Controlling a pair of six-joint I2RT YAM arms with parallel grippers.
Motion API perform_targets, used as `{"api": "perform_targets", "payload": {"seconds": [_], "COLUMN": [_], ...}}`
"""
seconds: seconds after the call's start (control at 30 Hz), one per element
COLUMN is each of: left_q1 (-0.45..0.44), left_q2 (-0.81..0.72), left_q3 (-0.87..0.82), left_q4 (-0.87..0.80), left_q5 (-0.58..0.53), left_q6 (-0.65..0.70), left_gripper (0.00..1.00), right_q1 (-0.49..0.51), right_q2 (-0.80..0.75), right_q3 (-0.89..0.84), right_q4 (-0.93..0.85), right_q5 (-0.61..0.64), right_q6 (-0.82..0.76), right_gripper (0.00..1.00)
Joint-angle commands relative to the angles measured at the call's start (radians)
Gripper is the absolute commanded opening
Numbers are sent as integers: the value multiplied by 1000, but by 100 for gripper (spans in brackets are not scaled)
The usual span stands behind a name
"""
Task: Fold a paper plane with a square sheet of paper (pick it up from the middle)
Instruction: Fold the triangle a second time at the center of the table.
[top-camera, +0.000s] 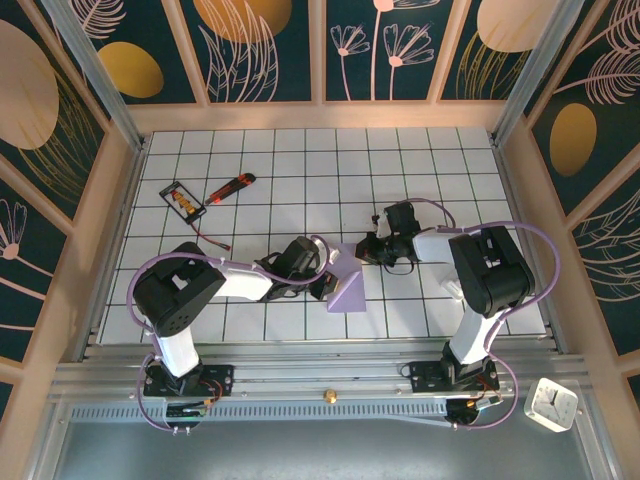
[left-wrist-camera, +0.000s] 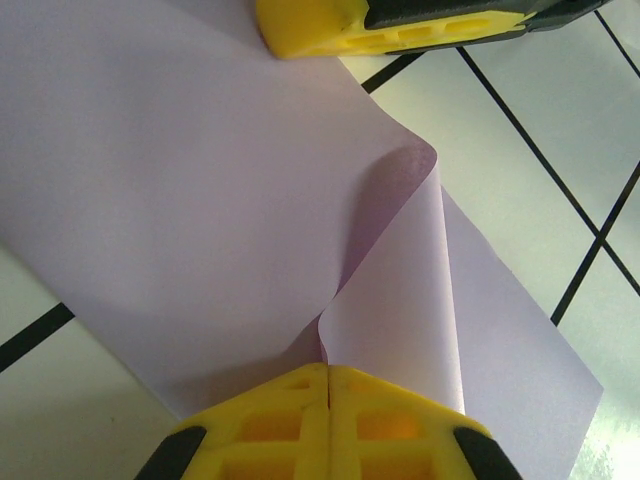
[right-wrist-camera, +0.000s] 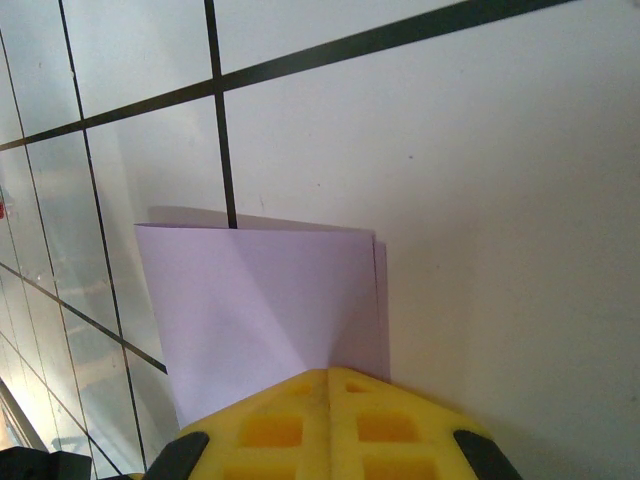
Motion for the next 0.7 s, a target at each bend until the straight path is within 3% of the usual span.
{"api": "perform_targets", "payload": {"seconds": [0.0, 0.67], "left_q1": [10, 10], "left_q2": [13, -19], "left_q3": [-13, -19], "left_q4": [-7, -16], "left_q5": [-9, -53], "left_q6": [-4, 5], "left_gripper": [0, 0], "right_q1": [13, 18], "right_q2": [49, 51], "right_q3": [-31, -29], "right_q4": [-73, -78], "right_q5": [75, 78], "right_q6": [-17, -15], "right_gripper": [3, 3]}}
